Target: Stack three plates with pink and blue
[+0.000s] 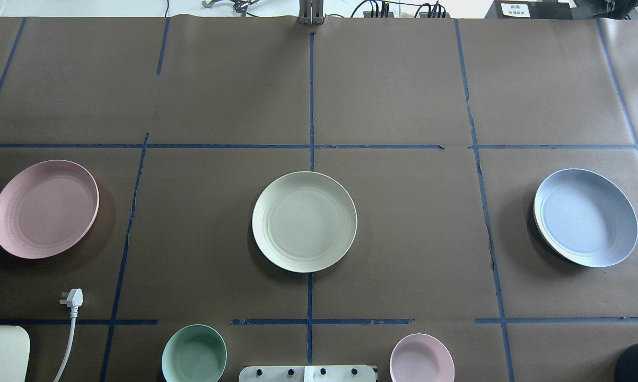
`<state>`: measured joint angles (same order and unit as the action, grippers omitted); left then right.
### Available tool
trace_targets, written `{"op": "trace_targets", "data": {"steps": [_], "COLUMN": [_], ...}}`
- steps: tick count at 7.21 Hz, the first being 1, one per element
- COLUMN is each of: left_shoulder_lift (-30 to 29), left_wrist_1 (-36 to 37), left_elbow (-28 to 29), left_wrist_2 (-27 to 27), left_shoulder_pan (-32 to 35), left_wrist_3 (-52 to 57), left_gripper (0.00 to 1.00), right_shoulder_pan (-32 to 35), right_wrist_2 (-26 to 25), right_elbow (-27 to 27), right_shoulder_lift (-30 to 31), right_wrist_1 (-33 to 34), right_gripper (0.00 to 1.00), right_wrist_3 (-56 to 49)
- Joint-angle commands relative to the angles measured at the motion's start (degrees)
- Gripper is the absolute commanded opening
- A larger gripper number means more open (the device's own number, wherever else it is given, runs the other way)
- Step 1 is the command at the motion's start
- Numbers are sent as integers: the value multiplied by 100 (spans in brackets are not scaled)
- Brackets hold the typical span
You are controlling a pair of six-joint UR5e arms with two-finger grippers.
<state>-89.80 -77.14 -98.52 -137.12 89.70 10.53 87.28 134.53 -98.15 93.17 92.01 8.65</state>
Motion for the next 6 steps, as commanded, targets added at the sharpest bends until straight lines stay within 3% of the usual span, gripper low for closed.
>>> {"op": "trace_targets", "data": {"steps": [1, 6], "left_shoulder_lift": [128, 155], "left_wrist_1": [-177, -267], "left_elbow": [-44, -220], "left_wrist_2": [18, 36], "left_shoulder_pan": [-5, -57], "left_wrist_3": [1, 45], "left_gripper": [100, 100], "right_shoulder_pan": [0, 0], "right_wrist_2": [-5, 21], "right_elbow": [-2, -11], "right_shoulder_lift": [17, 43], "right_wrist_1": [1, 1], "right_gripper": [100, 100], "right_wrist_3": [-4, 5]}}
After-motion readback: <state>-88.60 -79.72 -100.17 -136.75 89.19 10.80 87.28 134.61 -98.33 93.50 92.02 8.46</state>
